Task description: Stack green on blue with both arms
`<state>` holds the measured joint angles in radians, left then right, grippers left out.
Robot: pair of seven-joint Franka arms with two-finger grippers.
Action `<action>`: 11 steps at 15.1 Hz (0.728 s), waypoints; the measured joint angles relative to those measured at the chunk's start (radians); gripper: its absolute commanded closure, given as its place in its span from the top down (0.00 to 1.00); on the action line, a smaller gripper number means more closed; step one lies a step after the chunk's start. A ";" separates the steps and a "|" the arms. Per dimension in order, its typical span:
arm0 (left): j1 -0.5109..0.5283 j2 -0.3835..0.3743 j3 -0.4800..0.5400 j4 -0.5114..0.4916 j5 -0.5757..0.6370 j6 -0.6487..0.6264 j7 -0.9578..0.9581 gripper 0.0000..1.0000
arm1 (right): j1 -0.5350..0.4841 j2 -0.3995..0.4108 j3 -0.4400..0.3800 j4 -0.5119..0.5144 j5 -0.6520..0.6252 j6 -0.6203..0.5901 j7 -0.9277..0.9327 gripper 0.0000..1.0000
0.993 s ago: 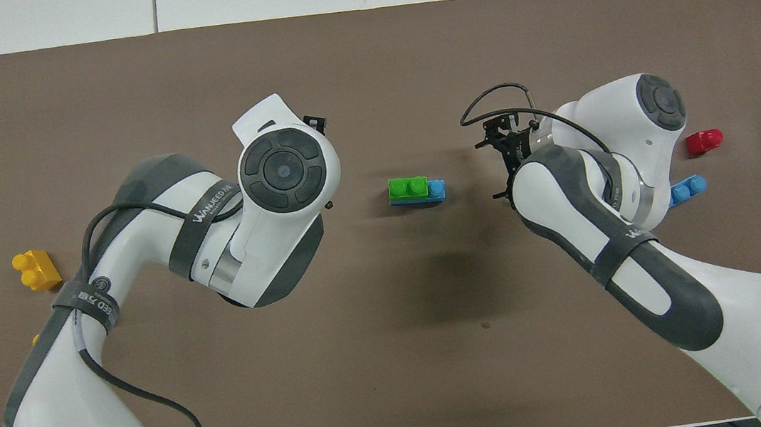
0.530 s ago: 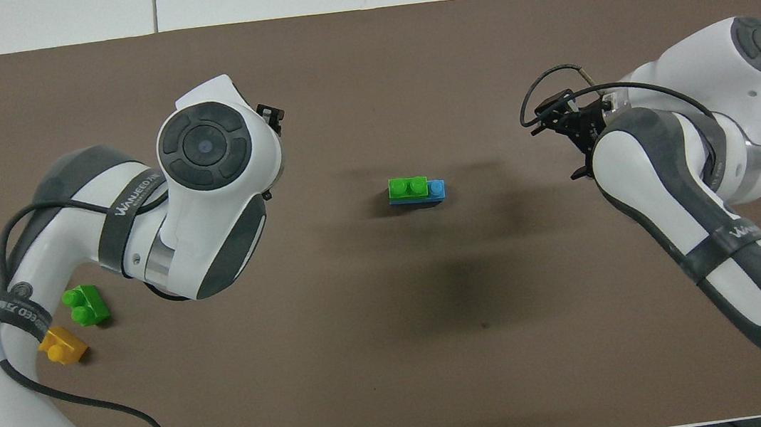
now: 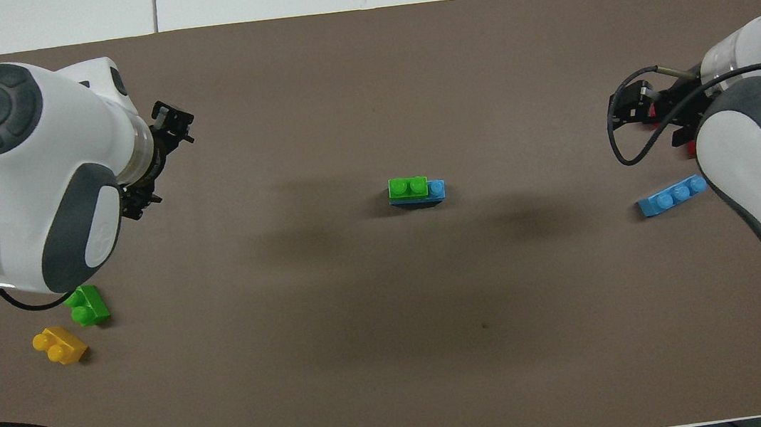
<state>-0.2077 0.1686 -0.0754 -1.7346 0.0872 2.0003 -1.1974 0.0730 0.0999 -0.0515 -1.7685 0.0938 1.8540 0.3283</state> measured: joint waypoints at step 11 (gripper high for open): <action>0.256 -0.095 0.003 0.000 -0.043 -0.152 0.742 1.00 | 0.001 -0.206 0.004 0.106 -0.016 -0.295 -0.223 1.00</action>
<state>0.0482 0.0733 -0.0723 -1.7341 0.0439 1.8485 -0.4552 0.0744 -0.1057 -0.0476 -1.6627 0.0775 1.5590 0.1050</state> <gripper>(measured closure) 0.000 0.000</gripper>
